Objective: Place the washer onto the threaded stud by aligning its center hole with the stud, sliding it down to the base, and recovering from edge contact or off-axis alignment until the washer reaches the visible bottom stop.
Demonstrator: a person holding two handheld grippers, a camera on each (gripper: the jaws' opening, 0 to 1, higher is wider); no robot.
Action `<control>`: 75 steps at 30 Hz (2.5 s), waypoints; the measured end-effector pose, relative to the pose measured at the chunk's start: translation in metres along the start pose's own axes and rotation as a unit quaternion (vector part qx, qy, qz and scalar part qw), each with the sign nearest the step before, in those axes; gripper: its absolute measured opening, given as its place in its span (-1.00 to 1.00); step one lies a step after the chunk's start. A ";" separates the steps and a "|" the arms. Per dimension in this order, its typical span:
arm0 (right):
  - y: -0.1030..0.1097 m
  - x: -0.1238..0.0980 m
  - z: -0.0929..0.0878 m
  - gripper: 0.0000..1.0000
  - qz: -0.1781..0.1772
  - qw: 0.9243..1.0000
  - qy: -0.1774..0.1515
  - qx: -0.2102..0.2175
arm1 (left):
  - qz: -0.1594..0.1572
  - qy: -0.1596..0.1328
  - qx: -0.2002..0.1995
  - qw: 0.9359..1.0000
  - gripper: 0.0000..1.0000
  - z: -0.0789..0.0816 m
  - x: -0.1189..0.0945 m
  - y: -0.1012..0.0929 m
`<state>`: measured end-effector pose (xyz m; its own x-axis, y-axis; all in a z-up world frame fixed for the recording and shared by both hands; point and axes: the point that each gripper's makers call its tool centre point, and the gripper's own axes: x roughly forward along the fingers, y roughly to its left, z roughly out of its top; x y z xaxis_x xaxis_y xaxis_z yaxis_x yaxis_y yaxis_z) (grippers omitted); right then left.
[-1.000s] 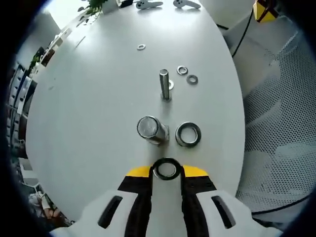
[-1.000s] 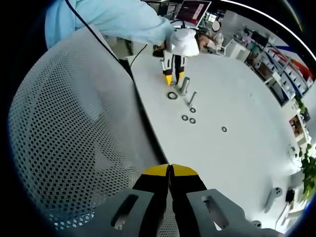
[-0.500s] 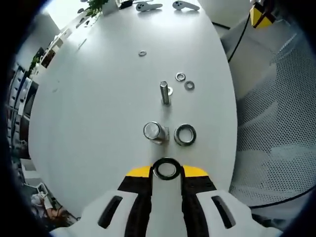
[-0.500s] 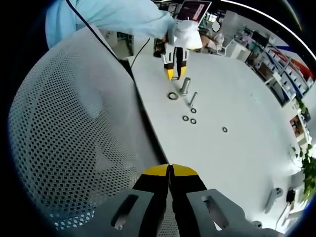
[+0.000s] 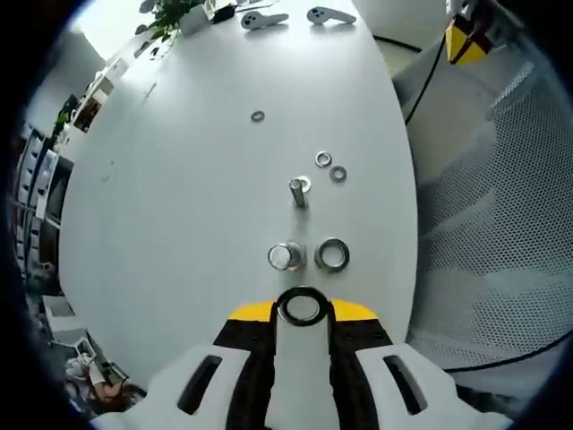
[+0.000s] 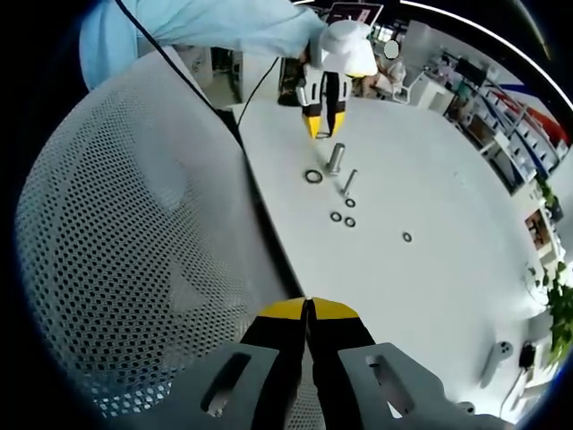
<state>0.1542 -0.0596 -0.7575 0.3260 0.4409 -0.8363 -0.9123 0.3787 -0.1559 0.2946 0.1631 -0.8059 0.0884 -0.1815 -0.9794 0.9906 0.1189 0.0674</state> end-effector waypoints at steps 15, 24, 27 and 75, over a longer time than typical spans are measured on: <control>0.000 0.000 0.001 -0.93 -0.001 1.000 -0.003 0.000 | 0.002 -0.001 0.023 1.000 -0.61 0.029 -0.002 0.008; 0.000 0.000 0.001 -0.93 -0.001 1.000 -0.002 0.001 | -0.004 0.005 0.033 0.999 -0.60 0.035 0.008 0.012; 0.000 0.000 0.000 -0.93 0.000 1.000 -0.001 0.001 | -0.006 0.009 0.036 0.999 -0.60 0.035 0.011 0.013; 0.001 0.001 -0.003 -0.93 0.003 1.000 0.006 0.009 | 0.004 -0.032 0.035 0.999 -1.00 0.036 0.006 0.008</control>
<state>0.1533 -0.0615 -0.7599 0.3166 0.4339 -0.8435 -0.9100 0.3899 -0.1410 0.3068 0.1278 -0.8041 0.1004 -0.2441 -0.9645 0.9945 0.0523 0.0903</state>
